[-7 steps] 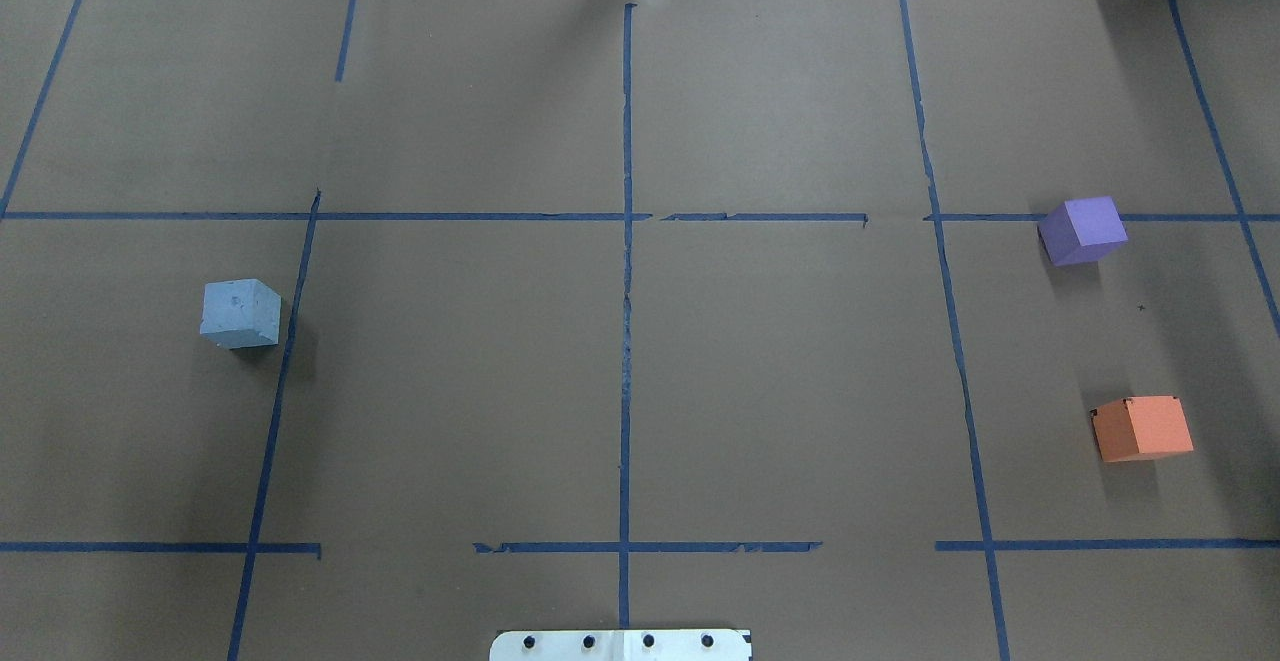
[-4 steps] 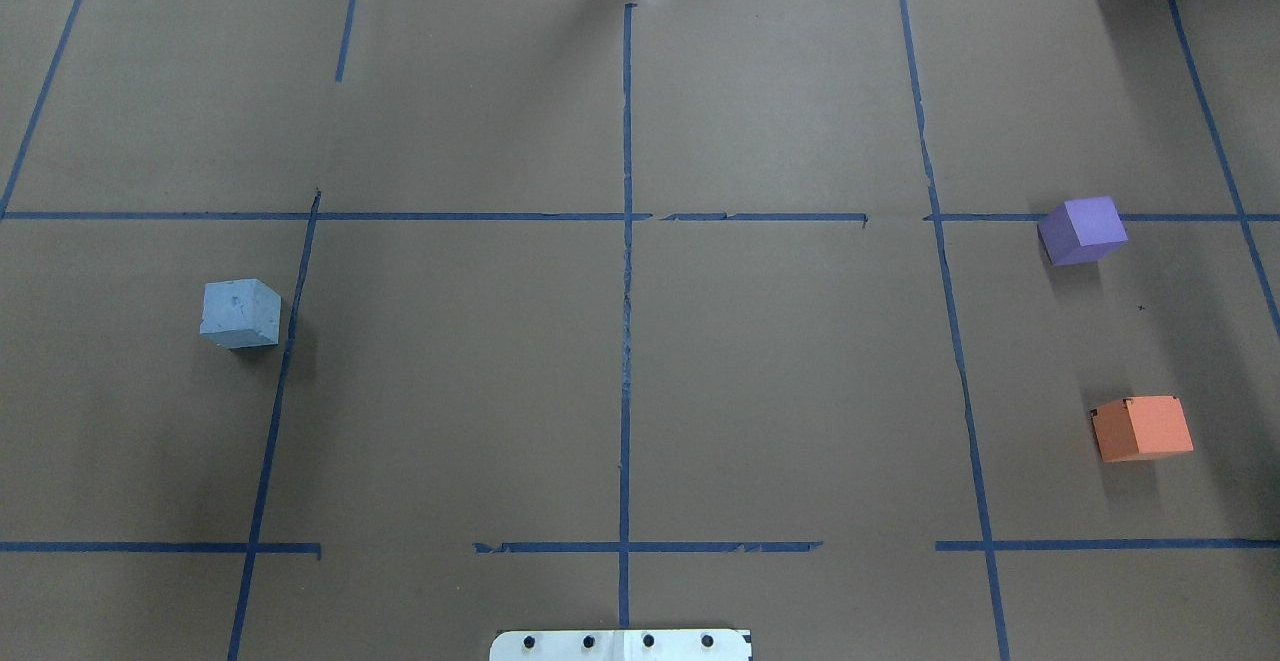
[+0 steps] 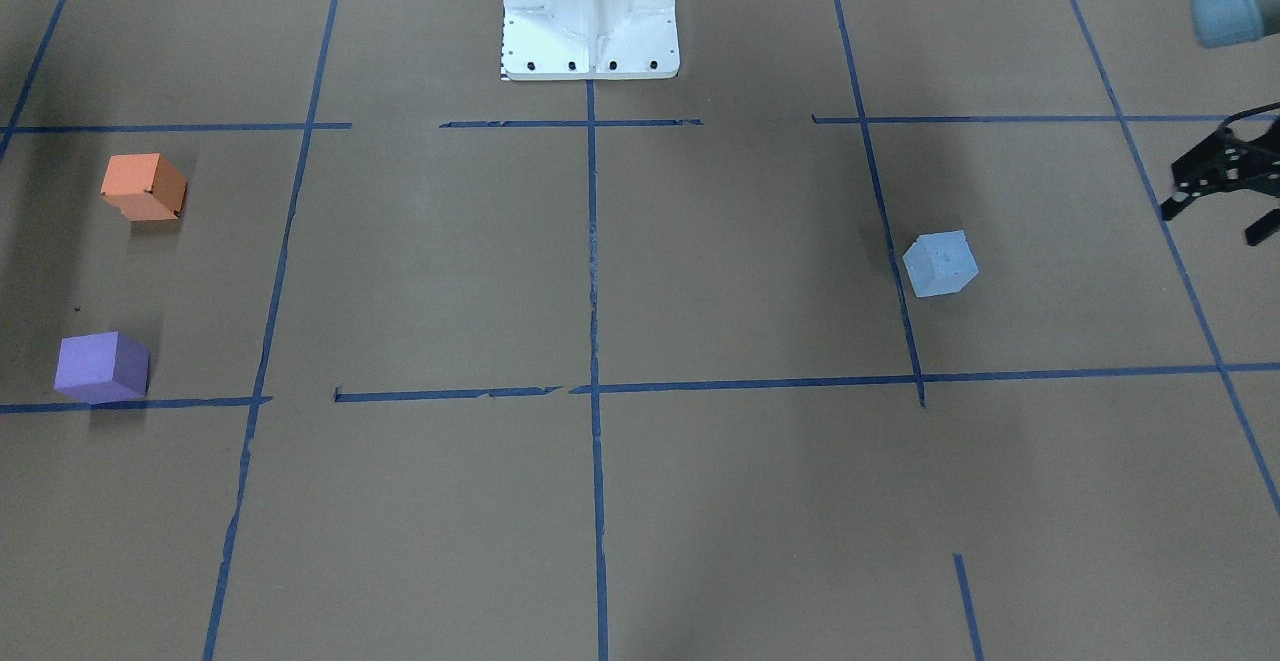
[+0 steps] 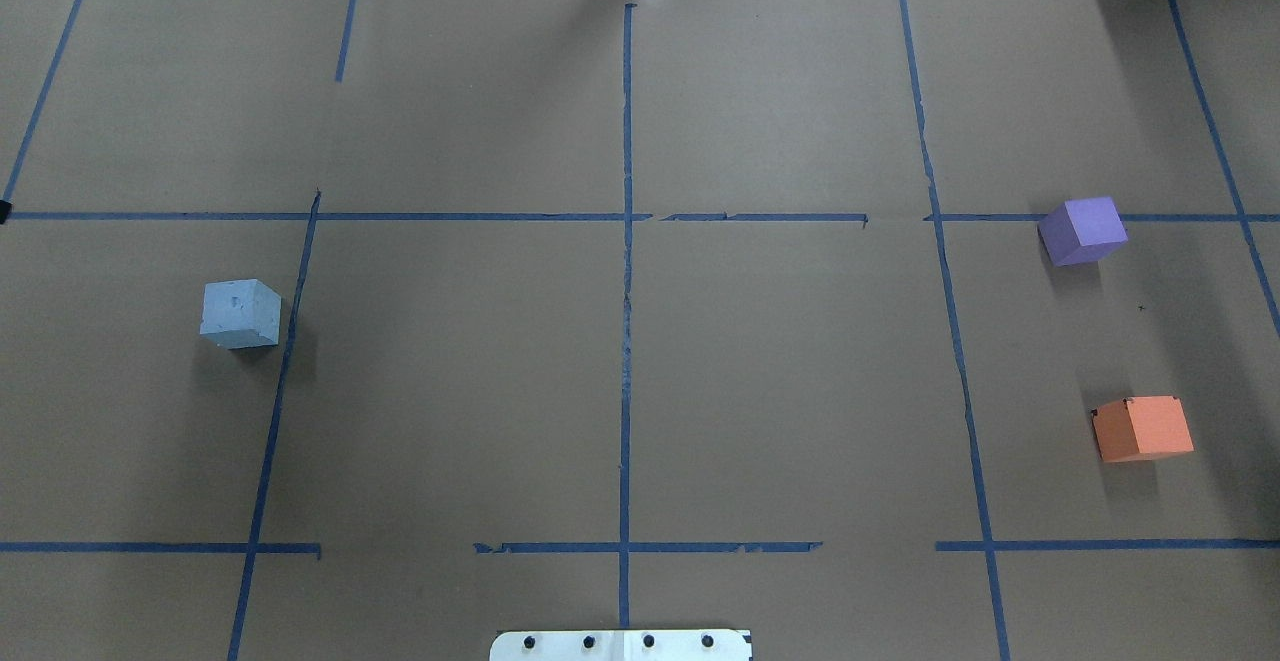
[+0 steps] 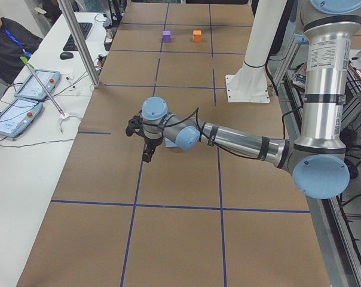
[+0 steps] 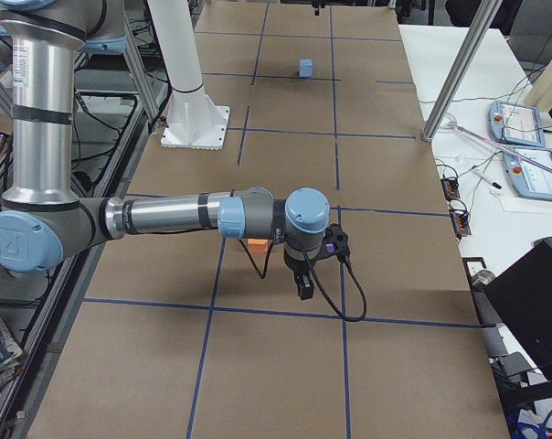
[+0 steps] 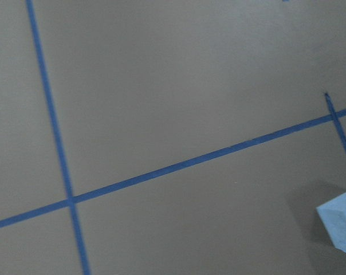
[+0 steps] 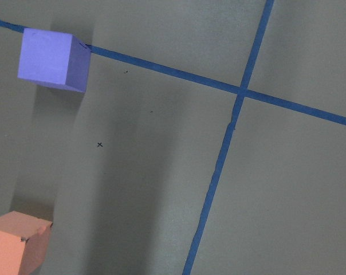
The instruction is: Place blue block between orange and purple blocks
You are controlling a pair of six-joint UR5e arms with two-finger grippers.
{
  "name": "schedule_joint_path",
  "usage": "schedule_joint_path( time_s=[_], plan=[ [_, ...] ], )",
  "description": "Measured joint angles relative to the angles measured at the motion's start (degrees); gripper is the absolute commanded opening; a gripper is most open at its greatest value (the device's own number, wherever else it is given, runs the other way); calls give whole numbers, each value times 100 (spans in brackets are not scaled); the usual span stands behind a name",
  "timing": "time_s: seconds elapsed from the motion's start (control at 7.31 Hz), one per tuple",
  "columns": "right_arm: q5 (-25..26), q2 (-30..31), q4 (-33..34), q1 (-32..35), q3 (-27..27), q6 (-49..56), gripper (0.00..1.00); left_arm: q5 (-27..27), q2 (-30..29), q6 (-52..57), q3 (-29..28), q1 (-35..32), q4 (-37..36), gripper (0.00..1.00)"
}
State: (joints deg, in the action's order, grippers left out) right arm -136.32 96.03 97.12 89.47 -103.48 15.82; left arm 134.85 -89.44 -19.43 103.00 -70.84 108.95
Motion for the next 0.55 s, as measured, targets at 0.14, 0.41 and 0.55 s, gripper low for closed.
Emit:
schedule_joint_path(
  time_s=[0.14,0.41,0.55],
  plan=[
    [0,2,0,0,-3,0,100,-43,-104,-942,4,474,75,100],
    [0,3,0,0,-6,0,100,-600,-483,-2580,-5,1365,113,100],
    [0,3,0,0,-2,0,100,-984,-633,-3066,-35,1797,116,100]
  ],
)
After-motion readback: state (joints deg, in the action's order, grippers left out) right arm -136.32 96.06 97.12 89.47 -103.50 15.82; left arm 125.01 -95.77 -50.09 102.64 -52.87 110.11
